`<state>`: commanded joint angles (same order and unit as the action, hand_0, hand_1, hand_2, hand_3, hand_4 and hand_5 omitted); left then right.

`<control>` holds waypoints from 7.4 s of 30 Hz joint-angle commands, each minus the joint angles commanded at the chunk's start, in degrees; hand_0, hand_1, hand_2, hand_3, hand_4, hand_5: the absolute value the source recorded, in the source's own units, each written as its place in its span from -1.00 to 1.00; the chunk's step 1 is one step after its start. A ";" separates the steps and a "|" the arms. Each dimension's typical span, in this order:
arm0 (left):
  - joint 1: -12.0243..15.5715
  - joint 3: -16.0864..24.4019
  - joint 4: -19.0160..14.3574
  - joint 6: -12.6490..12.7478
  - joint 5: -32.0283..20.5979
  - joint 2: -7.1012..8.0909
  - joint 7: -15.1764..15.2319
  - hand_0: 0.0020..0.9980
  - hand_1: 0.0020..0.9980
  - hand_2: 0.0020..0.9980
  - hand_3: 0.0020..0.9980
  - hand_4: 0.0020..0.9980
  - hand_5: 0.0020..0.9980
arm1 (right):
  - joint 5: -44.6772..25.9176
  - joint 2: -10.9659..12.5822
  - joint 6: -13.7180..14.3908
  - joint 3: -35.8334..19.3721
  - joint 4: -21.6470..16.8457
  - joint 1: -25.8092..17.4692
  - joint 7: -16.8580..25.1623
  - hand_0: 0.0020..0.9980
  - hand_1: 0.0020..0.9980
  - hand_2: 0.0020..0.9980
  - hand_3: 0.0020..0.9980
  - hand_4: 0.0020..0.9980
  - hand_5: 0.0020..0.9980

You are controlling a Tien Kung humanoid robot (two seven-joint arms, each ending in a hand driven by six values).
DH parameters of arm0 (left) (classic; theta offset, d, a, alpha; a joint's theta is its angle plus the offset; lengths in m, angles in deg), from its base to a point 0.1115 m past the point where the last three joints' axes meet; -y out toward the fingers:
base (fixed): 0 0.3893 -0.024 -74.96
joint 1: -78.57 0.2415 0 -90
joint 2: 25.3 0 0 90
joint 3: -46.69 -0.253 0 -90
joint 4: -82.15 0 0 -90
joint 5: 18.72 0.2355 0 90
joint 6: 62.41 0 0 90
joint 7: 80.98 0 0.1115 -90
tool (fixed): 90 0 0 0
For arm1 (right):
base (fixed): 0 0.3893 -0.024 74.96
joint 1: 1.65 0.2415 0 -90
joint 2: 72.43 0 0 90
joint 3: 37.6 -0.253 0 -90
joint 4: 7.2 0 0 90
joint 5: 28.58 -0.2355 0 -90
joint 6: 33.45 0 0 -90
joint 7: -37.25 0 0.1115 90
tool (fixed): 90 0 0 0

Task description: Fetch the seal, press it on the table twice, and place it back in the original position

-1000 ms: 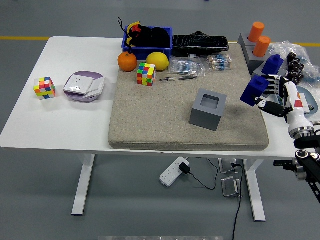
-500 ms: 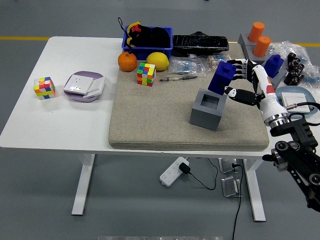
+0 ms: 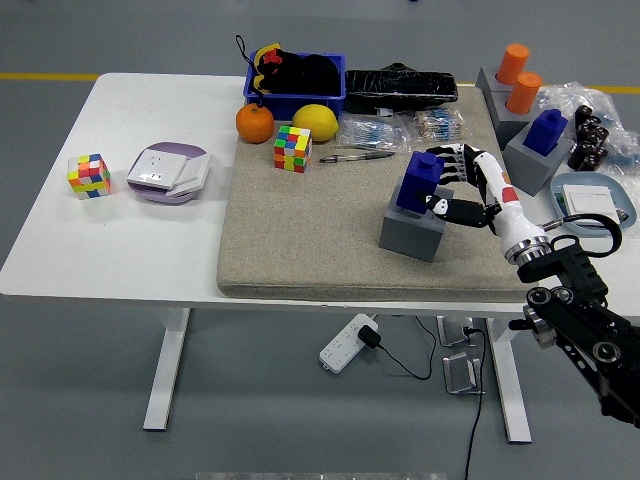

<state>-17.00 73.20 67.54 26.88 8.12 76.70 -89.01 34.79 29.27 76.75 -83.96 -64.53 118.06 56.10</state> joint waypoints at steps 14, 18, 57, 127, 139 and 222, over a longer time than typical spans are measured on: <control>-0.11 0.08 -0.03 -0.02 0.14 -0.01 0.03 0.44 0.39 0.38 0.44 0.29 -0.57 | -0.68 0.81 -0.23 1.95 1.72 0.96 0.10 0.13 -0.19 -0.19 -0.14 0.35 -1.00; -0.11 0.05 -0.02 -0.04 0.13 -0.02 0.02 0.45 0.39 0.37 0.44 0.29 -0.56 | -0.59 0.94 -0.25 2.26 1.94 1.16 0.08 0.13 -0.19 -0.19 -0.14 0.36 -1.00; -0.30 -0.02 -0.07 -0.12 0.12 -0.14 -0.02 0.45 0.39 0.37 0.44 0.28 -0.57 | -1.02 1.33 -0.17 4.36 4.44 2.87 0.79 0.13 -0.19 -0.19 -0.14 0.36 -1.00; -0.19 0.30 -0.07 -0.10 0.20 -0.22 0.01 0.45 0.39 0.37 0.45 0.28 -0.57 | -0.68 -3.25 0.63 -0.03 7.33 1.01 2.54 0.15 -0.17 -0.17 -0.11 0.38 -1.00; 0.06 0.37 0.02 -0.12 0.05 -0.25 -0.03 0.45 0.39 0.37 0.45 0.28 -0.57 | 0.40 -4.38 0.97 -3.06 6.54 -0.29 2.68 0.15 -0.15 -0.16 -0.11 0.39 -1.00; 0.37 1.11 0.29 -0.28 0.21 -0.87 -0.08 0.45 0.39 0.37 0.45 0.28 -0.57 | -2.10 -7.65 2.43 -3.64 10.42 -0.74 8.31 0.16 -0.14 -0.15 -0.11 0.41 -1.00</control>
<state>-16.62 74.31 67.82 26.60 8.33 75.83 -89.09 32.68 21.62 79.17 -87.61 -54.11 117.32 64.41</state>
